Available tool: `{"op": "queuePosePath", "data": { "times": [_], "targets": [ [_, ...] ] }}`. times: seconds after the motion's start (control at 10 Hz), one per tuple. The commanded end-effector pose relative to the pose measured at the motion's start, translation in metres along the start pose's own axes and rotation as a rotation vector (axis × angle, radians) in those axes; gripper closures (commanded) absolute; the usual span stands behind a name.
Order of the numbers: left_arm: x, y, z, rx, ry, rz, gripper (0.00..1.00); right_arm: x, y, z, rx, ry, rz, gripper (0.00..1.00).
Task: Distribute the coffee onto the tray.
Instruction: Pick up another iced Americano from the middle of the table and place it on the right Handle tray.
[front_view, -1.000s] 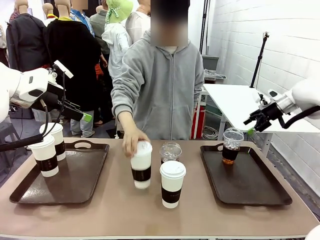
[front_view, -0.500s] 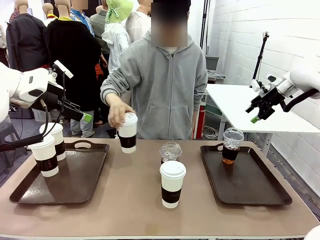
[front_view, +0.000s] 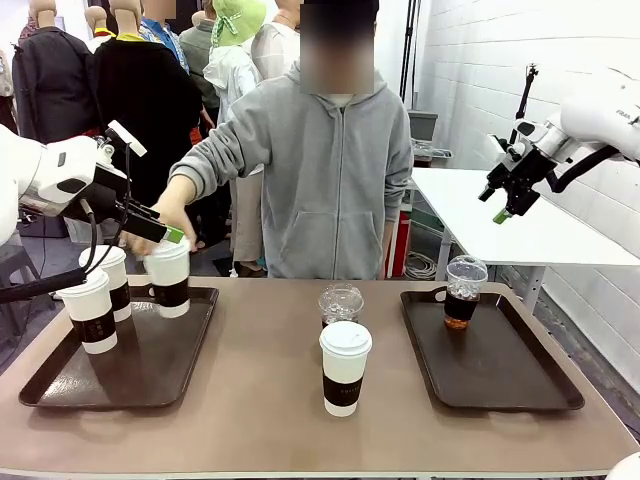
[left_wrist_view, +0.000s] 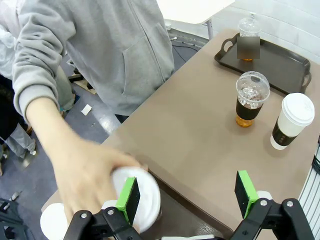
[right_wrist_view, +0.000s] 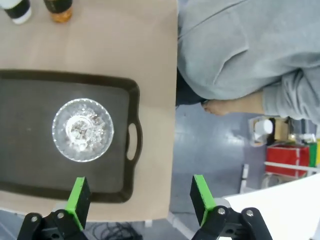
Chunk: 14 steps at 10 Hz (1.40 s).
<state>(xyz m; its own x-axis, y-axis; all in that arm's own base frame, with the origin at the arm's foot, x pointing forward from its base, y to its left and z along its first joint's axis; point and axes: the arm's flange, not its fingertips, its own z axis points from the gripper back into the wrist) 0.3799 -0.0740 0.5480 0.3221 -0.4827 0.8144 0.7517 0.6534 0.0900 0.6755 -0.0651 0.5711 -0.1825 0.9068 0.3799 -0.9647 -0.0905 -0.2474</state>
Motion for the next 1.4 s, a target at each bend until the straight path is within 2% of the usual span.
{"op": "queuePosePath", "data": {
  "times": [0.0, 0.3, 0.6, 0.7, 1.1, 1.3],
  "targets": [
    [-0.002, 0.002, -0.001, -0.006, -0.001, 0.005, 0.0, 0.012, -0.002, 0.005, 0.05, 0.108, 0.085, 0.0],
    [-0.002, 0.002, -0.001, -0.006, -0.001, 0.005, 0.0, 0.031, 0.019, 0.011, 0.115, 0.023, 0.07, 0.0],
    [-0.002, 0.002, -0.001, -0.006, -0.001, 0.005, 0.0, 0.03, 0.05, 0.015, 0.163, 0.011, 0.052, 0.0],
    [-0.002, 0.002, -0.001, -0.006, -0.001, 0.005, 0.0, 0.03, 0.062, 0.018, 0.161, -0.024, 0.042, 0.0],
    [-0.002, 0.002, -0.001, -0.006, -0.001, 0.005, 0.0, 0.011, 0.109, 0.02, 0.221, -0.269, -0.061, 0.0],
    [-0.002, 0.002, -0.001, -0.006, -0.001, 0.005, 0.0, 0.002, 0.124, 0.016, 0.188, -0.38, -0.142, 0.0]
  ]
}}
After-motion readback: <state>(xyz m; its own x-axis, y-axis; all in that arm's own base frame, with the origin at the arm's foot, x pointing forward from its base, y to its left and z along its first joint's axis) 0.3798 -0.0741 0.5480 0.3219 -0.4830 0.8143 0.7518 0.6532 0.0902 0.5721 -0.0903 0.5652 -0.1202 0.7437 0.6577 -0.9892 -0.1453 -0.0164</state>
